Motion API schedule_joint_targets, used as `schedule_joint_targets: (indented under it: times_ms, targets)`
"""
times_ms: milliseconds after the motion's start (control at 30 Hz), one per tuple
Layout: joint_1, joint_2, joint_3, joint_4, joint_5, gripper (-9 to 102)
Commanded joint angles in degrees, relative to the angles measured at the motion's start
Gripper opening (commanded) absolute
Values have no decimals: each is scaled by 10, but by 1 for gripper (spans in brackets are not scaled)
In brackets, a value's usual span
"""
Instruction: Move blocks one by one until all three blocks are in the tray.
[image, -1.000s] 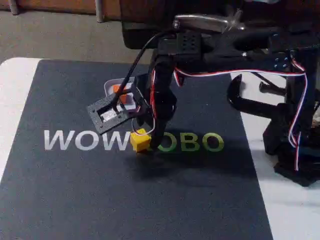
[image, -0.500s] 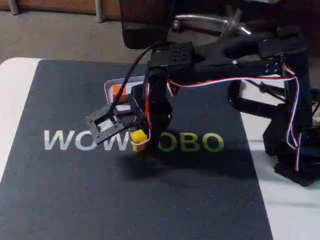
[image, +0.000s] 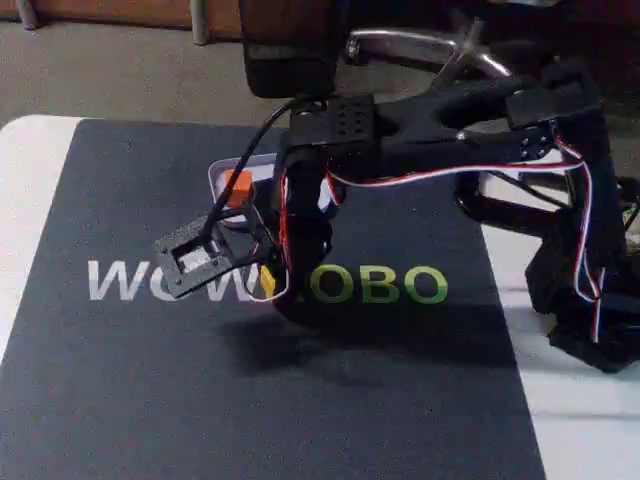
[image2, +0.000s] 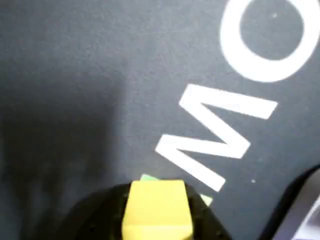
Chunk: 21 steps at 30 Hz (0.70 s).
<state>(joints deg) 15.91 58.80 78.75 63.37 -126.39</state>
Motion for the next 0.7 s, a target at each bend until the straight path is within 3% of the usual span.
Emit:
schedule_joint_targets:
  times_ms: [0,333,667]
  targets:
    - [25,16,-11,4,17,-8]
    - [58,101,25,-9,212,-8]
    - [109,110,20,-155,361,-8]
